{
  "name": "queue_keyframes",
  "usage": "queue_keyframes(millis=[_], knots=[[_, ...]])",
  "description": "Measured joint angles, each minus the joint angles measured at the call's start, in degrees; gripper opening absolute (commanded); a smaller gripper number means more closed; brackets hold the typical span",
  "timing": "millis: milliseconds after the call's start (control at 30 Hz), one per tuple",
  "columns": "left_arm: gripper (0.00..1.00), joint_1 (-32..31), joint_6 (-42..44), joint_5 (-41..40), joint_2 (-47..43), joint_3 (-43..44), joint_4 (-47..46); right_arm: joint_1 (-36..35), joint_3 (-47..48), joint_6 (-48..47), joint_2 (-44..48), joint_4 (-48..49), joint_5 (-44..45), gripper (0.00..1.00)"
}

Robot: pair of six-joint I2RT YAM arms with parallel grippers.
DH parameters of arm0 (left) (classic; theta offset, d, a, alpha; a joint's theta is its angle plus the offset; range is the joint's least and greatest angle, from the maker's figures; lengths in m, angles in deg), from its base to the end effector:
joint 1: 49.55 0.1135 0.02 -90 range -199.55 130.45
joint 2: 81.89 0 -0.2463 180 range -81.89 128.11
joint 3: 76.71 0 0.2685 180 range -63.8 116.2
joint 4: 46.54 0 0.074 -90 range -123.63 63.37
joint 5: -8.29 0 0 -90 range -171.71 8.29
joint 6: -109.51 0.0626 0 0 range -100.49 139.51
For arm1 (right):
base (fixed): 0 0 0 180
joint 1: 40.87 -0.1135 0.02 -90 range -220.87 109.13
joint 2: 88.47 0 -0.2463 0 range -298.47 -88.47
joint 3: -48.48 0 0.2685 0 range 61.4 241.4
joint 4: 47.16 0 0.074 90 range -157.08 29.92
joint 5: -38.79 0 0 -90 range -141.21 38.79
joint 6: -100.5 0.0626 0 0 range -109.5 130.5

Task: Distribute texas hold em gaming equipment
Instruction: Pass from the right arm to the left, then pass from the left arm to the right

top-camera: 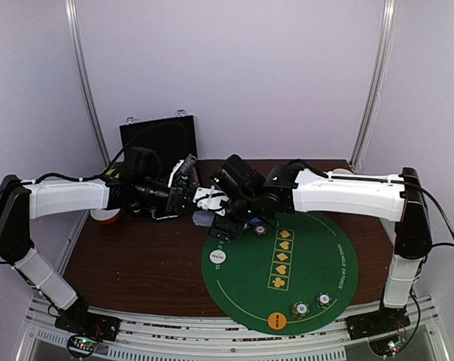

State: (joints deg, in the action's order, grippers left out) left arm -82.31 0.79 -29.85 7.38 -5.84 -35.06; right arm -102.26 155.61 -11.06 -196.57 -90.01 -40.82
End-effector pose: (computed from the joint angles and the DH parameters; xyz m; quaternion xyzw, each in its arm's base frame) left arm 0.2839 -0.2413 0.2189 0.3125 0.7458 -0.5365 0.2414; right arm 0.2315 0.4009 0.2492 -0.5801 0.7099 0.0547 0.3956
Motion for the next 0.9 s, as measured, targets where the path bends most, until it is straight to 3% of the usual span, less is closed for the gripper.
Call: queue_keyframes(millis=[533, 900], knots=[[0.0, 0.0, 1.5, 0.8, -2.6, -0.6, -0.5, 0.9, -9.7, -0.7, 6.9, 11.2, -5.4, 0.9], [0.0, 0.2, 1.4, 0.8, -2.6, -0.6, -1.7, 1.9, -11.8, -0.9, 6.9, 14.1, -8.3, 0.55]])
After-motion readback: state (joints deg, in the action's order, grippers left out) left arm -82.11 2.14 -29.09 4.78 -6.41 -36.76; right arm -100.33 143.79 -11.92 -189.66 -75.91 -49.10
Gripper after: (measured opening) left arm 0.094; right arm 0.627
